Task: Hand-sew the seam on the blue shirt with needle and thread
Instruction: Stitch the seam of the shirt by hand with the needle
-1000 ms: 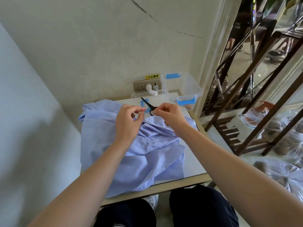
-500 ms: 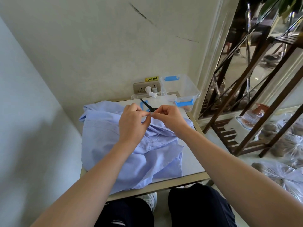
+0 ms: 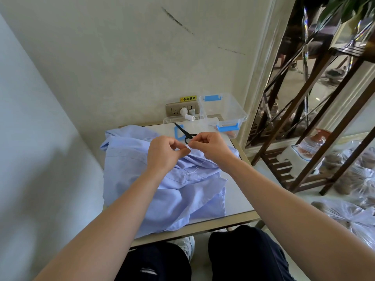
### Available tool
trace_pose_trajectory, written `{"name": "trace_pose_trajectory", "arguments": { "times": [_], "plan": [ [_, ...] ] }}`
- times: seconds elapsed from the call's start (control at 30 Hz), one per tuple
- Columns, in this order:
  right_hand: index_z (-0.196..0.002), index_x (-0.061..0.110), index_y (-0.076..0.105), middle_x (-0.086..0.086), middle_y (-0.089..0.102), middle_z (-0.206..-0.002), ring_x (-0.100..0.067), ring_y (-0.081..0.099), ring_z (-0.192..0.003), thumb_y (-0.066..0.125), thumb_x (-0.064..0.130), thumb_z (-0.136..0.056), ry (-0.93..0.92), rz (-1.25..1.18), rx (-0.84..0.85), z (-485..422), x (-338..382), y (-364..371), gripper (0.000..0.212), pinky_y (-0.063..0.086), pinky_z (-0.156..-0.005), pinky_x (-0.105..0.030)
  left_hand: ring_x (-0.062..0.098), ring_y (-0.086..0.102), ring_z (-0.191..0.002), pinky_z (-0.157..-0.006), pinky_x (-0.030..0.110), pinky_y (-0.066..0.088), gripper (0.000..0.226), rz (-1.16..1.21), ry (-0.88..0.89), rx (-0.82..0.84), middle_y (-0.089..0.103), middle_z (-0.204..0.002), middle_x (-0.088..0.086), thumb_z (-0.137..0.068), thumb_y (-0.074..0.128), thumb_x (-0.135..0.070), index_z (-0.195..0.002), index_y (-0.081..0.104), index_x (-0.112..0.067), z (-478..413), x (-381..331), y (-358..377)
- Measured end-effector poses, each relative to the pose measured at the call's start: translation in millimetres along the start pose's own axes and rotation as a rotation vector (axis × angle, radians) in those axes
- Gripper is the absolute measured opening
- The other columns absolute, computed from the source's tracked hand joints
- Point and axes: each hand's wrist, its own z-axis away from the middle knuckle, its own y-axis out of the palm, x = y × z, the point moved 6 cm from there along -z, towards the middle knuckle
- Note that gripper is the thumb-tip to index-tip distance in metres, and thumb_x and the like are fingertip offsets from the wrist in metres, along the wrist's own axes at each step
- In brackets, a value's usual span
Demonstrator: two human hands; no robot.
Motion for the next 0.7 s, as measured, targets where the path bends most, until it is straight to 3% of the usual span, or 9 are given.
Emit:
{"name": "trace_pose_trajectory", "arguments": {
  "times": [0.13,0.23,0.33,0.5,0.6,0.7],
  "plan": [
    [-0.086,0.013,0.071,-0.001,0.056,-0.068,0.000,0.039,-0.045,0.071,0.017,-0.087,-0.023,0.000,0.023,1,1,-1,0.004,0.034,-0.046,-0.010,0.003,0.056,-0.065,-0.056,0.011,0.042,0.005,0.381,-0.252,0.147,0.067,-0.067,-0.007,-0.080,0.079,-0.015,-0.081,0.075,-0.017,8,6,6],
    [-0.088,0.011,0.071,0.002,0.055,-0.065,-0.004,0.043,-0.054,0.070,0.016,-0.089,-0.030,-0.018,0.015,2,-1,-1,0.005,0.036,-0.047,-0.010,0.007,0.045,-0.060,-0.055,0.017,0.036,0.004,0.616,-0.428,0.209,0.053,-0.054,-0.009,-0.082,0.077,-0.019,-0.085,0.074,-0.019,11,13,14],
    [-0.087,0.009,0.071,0.001,0.057,-0.066,-0.006,0.046,-0.057,0.070,0.016,-0.089,-0.039,-0.012,0.049,5,-5,4,0.007,0.037,-0.049,-0.012,0.008,0.042,-0.056,-0.052,0.019,0.033,0.006,0.739,-0.473,0.176,0.047,-0.049,-0.007,-0.083,0.075,-0.017,-0.079,0.074,-0.020,11,14,19],
    [-0.084,0.014,0.071,-0.005,0.052,-0.068,-0.002,0.038,-0.047,0.071,0.015,-0.088,-0.016,-0.022,0.000,5,-7,-2,0.005,0.033,-0.047,-0.011,0.007,0.044,-0.057,-0.050,0.013,0.036,0.010,0.527,-0.330,-0.109,0.049,-0.056,-0.008,-0.088,0.067,-0.017,-0.086,0.076,-0.016,4,19,-4],
    [-0.086,0.009,0.071,0.001,0.051,-0.062,0.000,0.037,-0.042,0.071,0.012,-0.088,-0.033,-0.020,-0.024,5,-4,-10,0.003,0.031,-0.047,-0.008,0.002,0.045,-0.055,-0.054,0.010,0.037,0.019,0.373,-0.184,-0.116,0.054,-0.064,-0.001,-0.092,0.059,-0.015,-0.092,0.077,-0.011,2,20,-9],
    [-0.088,0.007,0.072,-0.005,0.055,-0.069,-0.003,0.037,-0.050,0.071,0.012,-0.087,-0.060,0.023,-0.033,5,0,-11,0.005,0.032,-0.051,-0.009,0.002,0.047,-0.058,-0.063,0.016,0.040,0.020,0.266,-0.109,-0.038,0.062,-0.069,0.002,-0.092,0.059,-0.019,-0.087,0.078,-0.015,3,15,-3]
  ]
}}
